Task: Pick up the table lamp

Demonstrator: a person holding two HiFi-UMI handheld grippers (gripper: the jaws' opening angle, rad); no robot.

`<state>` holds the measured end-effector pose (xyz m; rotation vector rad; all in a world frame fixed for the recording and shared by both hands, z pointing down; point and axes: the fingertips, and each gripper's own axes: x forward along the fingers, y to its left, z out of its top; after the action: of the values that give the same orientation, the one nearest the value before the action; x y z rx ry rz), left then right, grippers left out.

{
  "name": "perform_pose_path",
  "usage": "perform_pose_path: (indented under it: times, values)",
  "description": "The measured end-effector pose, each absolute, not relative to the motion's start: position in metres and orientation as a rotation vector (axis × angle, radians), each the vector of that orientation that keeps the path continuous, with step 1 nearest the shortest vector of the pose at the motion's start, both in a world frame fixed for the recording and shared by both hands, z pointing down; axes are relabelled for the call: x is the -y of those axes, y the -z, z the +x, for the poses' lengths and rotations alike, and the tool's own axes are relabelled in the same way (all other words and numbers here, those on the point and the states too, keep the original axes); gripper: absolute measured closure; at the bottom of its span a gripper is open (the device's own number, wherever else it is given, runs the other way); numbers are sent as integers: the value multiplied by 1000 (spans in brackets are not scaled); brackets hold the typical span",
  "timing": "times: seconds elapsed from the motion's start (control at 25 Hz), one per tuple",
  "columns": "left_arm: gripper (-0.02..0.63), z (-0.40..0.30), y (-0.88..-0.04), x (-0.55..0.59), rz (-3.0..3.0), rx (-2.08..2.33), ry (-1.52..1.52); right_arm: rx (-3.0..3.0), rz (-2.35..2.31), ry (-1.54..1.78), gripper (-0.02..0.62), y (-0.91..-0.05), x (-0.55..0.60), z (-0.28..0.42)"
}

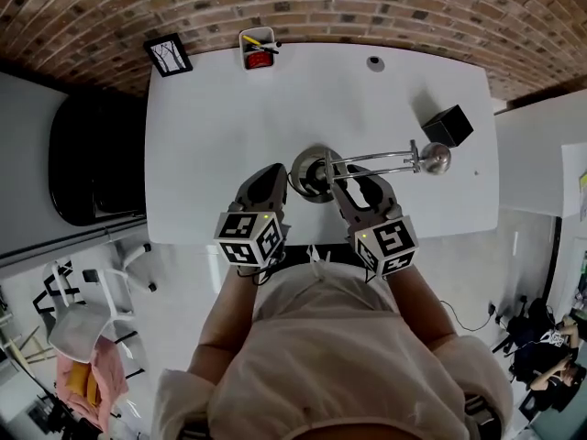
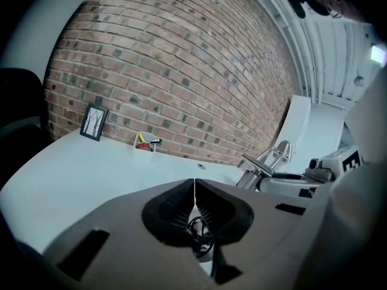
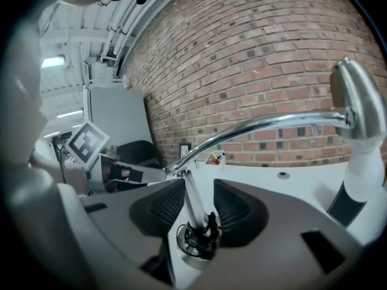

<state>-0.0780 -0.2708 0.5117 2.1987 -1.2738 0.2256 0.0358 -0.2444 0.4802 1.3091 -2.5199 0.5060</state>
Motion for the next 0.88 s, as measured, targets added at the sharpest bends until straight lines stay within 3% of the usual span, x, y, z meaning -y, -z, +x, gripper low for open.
perform_pose_path:
  times: [0.24, 0.88]
  values:
    - [586, -76, -516, 273, 2181, 1282, -224, 2560, 1114, -512, 423, -487, 238, 21]
    - [586, -106, -547, 263, 2082, 1346, -293, 2567, 1107, -444, 422, -494, 270, -16]
